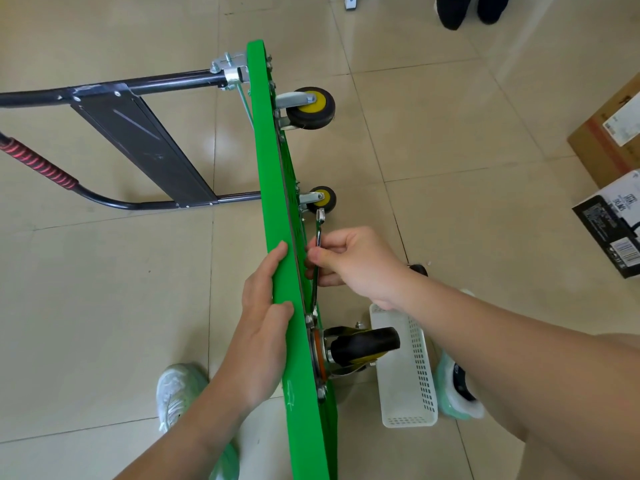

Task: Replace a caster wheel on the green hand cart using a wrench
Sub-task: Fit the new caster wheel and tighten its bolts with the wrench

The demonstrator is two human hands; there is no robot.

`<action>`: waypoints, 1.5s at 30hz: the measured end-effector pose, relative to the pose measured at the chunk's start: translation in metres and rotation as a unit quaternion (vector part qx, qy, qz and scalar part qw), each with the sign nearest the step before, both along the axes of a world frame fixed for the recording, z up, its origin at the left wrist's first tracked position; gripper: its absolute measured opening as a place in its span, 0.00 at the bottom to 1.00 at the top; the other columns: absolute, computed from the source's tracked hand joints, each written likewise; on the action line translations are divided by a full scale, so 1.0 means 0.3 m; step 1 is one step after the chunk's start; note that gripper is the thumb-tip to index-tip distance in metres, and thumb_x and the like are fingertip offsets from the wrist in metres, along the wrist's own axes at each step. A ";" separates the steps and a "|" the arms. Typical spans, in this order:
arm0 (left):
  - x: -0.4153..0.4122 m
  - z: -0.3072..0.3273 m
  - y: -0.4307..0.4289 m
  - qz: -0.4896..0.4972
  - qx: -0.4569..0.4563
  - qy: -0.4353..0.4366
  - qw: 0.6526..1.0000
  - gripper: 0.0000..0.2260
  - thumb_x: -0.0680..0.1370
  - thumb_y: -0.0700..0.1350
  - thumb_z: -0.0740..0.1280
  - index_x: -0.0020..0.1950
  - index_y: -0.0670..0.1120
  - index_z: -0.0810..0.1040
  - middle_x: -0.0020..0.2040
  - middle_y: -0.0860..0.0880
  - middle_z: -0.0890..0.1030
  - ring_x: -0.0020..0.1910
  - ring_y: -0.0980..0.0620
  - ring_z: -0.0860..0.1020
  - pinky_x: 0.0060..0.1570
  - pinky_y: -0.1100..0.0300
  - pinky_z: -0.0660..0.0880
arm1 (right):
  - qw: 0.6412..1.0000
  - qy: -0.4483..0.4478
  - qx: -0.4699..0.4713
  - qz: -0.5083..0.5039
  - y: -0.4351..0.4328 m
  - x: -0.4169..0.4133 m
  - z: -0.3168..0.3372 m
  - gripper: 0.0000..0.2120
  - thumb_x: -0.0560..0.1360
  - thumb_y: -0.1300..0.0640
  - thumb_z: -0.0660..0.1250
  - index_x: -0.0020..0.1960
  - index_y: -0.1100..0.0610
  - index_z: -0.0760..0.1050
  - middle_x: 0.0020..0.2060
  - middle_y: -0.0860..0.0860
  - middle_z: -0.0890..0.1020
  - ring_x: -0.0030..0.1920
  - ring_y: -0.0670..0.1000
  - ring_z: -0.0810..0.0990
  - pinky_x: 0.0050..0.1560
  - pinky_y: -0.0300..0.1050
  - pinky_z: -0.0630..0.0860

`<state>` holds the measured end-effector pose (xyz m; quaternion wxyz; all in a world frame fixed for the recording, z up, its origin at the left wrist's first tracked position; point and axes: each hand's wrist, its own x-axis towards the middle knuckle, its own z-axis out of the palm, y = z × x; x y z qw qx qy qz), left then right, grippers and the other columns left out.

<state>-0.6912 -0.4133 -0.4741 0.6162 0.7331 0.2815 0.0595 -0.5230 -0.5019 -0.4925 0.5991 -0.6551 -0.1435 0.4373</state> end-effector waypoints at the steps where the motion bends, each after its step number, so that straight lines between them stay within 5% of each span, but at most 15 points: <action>1: 0.000 0.003 -0.002 0.002 -0.004 0.001 1.000 0.32 0.75 0.47 0.54 0.75 0.74 0.60 0.73 0.70 0.64 0.76 0.65 0.63 0.79 0.48 0.63 | 1.000 0.011 -0.004 0.002 0.008 0.003 -0.002 0.06 0.78 0.63 0.70 0.49 0.54 0.84 0.40 0.50 0.88 0.44 0.50 0.87 0.44 0.43 0.84; 7: 0.000 0.010 -0.005 0.021 -0.015 -0.003 1.000 0.27 0.76 0.50 0.58 0.72 0.72 0.64 0.67 0.80 0.68 0.71 0.74 0.67 0.69 0.63 0.68 | 0.997 0.045 -0.060 0.036 0.058 0.031 -0.020 0.09 0.79 0.62 0.70 0.58 0.61 0.82 0.49 0.57 0.87 0.48 0.57 0.87 0.48 0.49 0.85; 14: -0.002 0.022 0.008 -0.016 0.005 0.005 1.000 0.27 0.78 0.52 0.59 0.64 0.86 0.60 0.70 0.79 0.63 0.72 0.75 0.63 0.60 0.81 0.64 | 0.990 0.050 -0.120 0.056 0.076 0.039 -0.066 0.05 0.79 0.60 0.71 0.52 0.60 0.83 0.40 0.55 0.88 0.40 0.55 0.88 0.40 0.44 0.84; 21: 0.005 0.032 0.009 -0.032 0.022 0.004 0.999 0.29 0.78 0.54 0.63 0.68 0.85 0.56 0.66 0.79 0.62 0.69 0.77 0.63 0.59 0.84 0.60 | 0.990 0.053 -0.123 0.040 0.086 0.036 -0.091 0.06 0.80 0.54 0.69 0.53 0.56 0.80 0.39 0.54 0.88 0.38 0.56 0.88 0.37 0.46 0.83; 31: 0.009 0.036 -0.002 -0.025 0.040 -0.006 0.999 0.33 0.81 0.48 0.65 0.65 0.87 0.56 0.65 0.78 0.61 0.68 0.77 0.64 0.58 0.84 0.62 | 0.983 0.028 -0.172 0.048 0.115 0.038 -0.067 0.04 0.81 0.58 0.68 0.52 0.59 0.77 0.46 0.58 0.85 0.39 0.59 0.87 0.37 0.50 0.84; 39: 0.014 0.021 -0.014 -0.006 0.053 -0.019 0.998 0.32 0.76 0.50 0.65 0.67 0.84 0.59 0.67 0.75 0.64 0.71 0.73 0.65 0.63 0.81 0.61 | 0.965 0.074 -0.249 0.024 0.159 0.041 -0.114 0.05 0.79 0.60 0.67 0.47 0.62 0.79 0.35 0.59 0.86 0.32 0.59 0.87 0.29 0.46 0.81; 45: 0.012 0.022 -0.002 -0.018 0.058 -0.013 0.998 0.32 0.76 0.51 0.65 0.67 0.85 0.58 0.68 0.75 0.63 0.71 0.73 0.65 0.63 0.81 0.61 | 0.939 0.107 -0.319 0.074 0.208 0.049 -0.145 0.12 0.81 0.58 0.60 0.55 0.64 0.80 0.41 0.59 0.87 0.37 0.58 0.87 0.37 0.51 0.85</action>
